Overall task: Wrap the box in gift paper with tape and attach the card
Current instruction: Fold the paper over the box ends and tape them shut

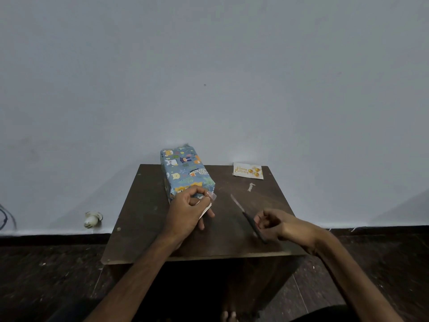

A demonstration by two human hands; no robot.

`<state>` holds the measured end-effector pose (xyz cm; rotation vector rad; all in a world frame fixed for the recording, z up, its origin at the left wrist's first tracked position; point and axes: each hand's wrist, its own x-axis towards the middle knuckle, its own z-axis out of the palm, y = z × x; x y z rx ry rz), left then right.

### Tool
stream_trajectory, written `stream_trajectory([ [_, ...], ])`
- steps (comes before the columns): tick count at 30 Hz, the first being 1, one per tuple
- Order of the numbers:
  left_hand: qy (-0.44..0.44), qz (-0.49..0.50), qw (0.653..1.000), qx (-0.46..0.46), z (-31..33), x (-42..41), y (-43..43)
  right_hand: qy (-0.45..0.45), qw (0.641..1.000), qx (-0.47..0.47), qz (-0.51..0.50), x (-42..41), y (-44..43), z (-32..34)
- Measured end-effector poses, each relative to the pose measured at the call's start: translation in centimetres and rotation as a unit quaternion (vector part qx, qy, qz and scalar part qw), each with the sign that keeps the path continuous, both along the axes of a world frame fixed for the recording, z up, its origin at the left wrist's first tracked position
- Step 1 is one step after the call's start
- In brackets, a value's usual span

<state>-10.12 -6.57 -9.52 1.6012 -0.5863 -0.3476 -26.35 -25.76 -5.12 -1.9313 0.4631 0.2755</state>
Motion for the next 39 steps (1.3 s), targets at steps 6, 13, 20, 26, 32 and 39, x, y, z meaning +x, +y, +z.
stream_trajectory([
  [6,-0.009,-0.006,1.0,0.004,0.1,-0.1,-0.1,0.005,0.999,-0.022,0.023,1.0,1.4,-0.7],
  [13,-0.019,-0.014,1.0,0.01,0.2,-0.1,0.0,-0.016,0.999,0.031,0.006,2.2,2.5,-0.3],
  [20,-0.016,-0.022,1.0,0.001,0.3,-0.1,-0.1,-0.024,0.999,0.041,0.011,3.4,2.7,-0.9],
  [26,-0.015,-0.027,1.0,0.002,0.2,0.0,-0.1,-0.041,0.996,0.073,0.01,4.1,2.7,-1.4],
  [32,-0.009,-0.032,0.999,-0.007,0.1,0.2,0.0,-0.046,0.995,0.085,0.024,4.5,2.4,-1.5],
  [39,0.009,-0.019,1.0,-0.014,0.0,0.3,-0.2,-0.05,0.992,0.107,0.041,4.6,2.1,-1.6],
])
